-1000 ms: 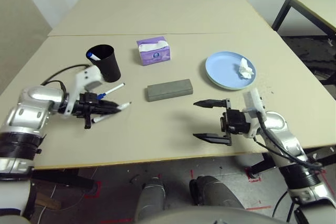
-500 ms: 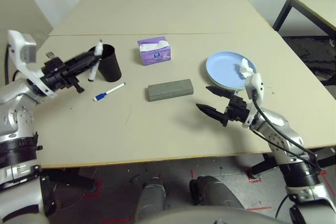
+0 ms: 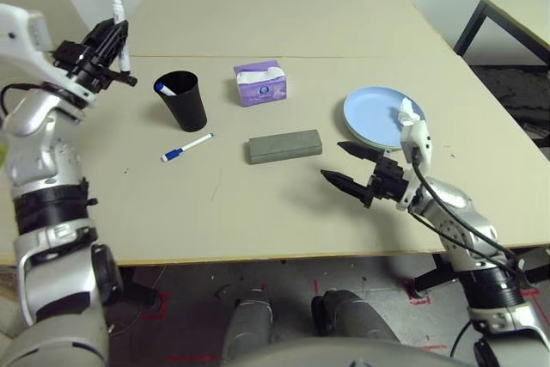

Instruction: Organize and tidy the items on the table.

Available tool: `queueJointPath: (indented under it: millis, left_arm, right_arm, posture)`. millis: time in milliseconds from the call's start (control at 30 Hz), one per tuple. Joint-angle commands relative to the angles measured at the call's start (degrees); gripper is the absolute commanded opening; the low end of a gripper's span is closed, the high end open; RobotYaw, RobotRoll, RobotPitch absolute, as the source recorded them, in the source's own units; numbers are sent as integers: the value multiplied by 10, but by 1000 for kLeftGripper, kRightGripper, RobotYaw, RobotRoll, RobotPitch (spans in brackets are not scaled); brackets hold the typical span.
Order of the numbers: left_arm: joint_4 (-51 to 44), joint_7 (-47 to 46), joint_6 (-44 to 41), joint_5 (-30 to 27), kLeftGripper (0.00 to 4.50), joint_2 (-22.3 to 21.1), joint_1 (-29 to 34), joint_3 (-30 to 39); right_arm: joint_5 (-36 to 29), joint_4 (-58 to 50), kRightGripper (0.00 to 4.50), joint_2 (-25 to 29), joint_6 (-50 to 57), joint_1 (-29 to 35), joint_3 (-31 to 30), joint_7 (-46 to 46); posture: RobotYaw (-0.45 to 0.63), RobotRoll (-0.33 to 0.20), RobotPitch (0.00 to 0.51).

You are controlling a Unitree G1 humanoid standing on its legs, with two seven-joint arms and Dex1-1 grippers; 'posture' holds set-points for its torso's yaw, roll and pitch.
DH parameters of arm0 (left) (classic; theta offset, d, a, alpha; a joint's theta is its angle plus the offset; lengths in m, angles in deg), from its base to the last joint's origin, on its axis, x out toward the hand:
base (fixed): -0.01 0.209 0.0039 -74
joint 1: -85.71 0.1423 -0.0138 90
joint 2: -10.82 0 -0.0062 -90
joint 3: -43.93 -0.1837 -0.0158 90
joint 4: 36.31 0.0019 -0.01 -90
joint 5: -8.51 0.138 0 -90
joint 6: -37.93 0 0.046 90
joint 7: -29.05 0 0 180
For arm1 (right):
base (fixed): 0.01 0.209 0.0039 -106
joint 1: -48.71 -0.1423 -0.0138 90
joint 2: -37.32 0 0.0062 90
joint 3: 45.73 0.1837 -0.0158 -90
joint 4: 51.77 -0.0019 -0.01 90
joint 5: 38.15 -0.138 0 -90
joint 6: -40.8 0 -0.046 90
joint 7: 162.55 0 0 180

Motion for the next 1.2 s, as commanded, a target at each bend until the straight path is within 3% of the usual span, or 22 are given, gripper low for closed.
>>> queueJointPath:
  millis: [33, 467, 933, 1200]
  left_arm:
    - [81, -14, 43, 26, 273, 9, -26, -17]
    - [235, -12, 135, 47, 273, 29, -78, -38]
    - [235, 2, 146, 51, 273, 57, -50, -51]
    - [234, 3, 146, 52, 273, 51, -40, -52]
  right_arm:
    - [7, -4, 4500, 7, -3, 3, 2, -1]
    - [6, -31, 4500, 23, 3, 21, 1, 0]
    - [1, -48, 4500, 19, 9, 21, -5, 2]
    - [1, -57, 4500, 21, 12, 28, -8, 0]
  posture:
    - [-62, 0, 81]
    - [-79, 0, 84]
    - [-88, 0, 90]
    - [-82, 0, 93]
